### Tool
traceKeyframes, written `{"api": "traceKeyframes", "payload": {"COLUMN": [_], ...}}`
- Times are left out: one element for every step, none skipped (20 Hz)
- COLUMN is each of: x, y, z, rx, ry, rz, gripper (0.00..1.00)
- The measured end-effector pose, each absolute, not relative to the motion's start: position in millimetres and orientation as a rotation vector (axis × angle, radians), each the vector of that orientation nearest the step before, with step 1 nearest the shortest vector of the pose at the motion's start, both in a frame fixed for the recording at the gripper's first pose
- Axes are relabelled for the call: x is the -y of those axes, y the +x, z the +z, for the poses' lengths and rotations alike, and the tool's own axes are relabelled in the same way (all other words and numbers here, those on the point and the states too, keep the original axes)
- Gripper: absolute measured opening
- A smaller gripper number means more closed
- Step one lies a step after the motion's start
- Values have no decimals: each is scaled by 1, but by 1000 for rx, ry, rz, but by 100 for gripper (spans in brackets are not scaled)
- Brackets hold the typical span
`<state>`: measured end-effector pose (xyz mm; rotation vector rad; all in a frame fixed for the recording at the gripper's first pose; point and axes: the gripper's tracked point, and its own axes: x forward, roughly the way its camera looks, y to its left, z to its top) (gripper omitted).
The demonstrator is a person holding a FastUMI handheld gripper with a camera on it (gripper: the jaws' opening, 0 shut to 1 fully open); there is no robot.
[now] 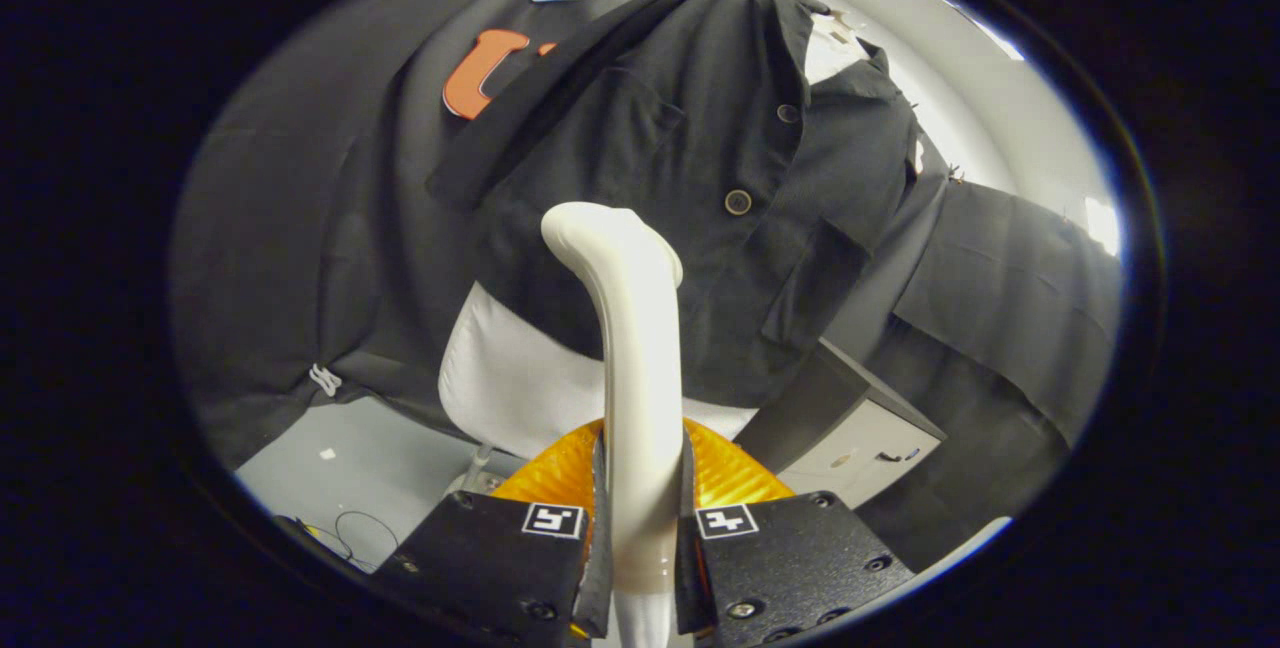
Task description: Iron the clothes twice with a garment steamer, once on the left side and once on the right side.
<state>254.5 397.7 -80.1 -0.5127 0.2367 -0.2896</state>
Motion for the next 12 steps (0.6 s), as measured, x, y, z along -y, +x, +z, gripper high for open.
{"api": "traceKeyframes", "payload": {"x": [-396,-396,-396,-396,-395,-394,-392,-391,-388,-386,-383,-379], "y": [255,255,251,247,245,242,241,239,237,233,227,220], "z": [-85,-93,-103,-111,-116,-120,-124,-128,-130,-130,-127,-121], "rx": [-242,-252,-263,-273,-278,-283,-291,-300,-304,-303,-299,-287], "ry": [-515,-523,-534,-536,-532,-526,-519,-513,-498,-474,-445,-420], "rz": [-293,-293,-293,-288,-286,-285,-283,-281,-276,-269,-263,-263], "gripper": [28,28,28,28,28,28,28,28,28,28,28,28]}}
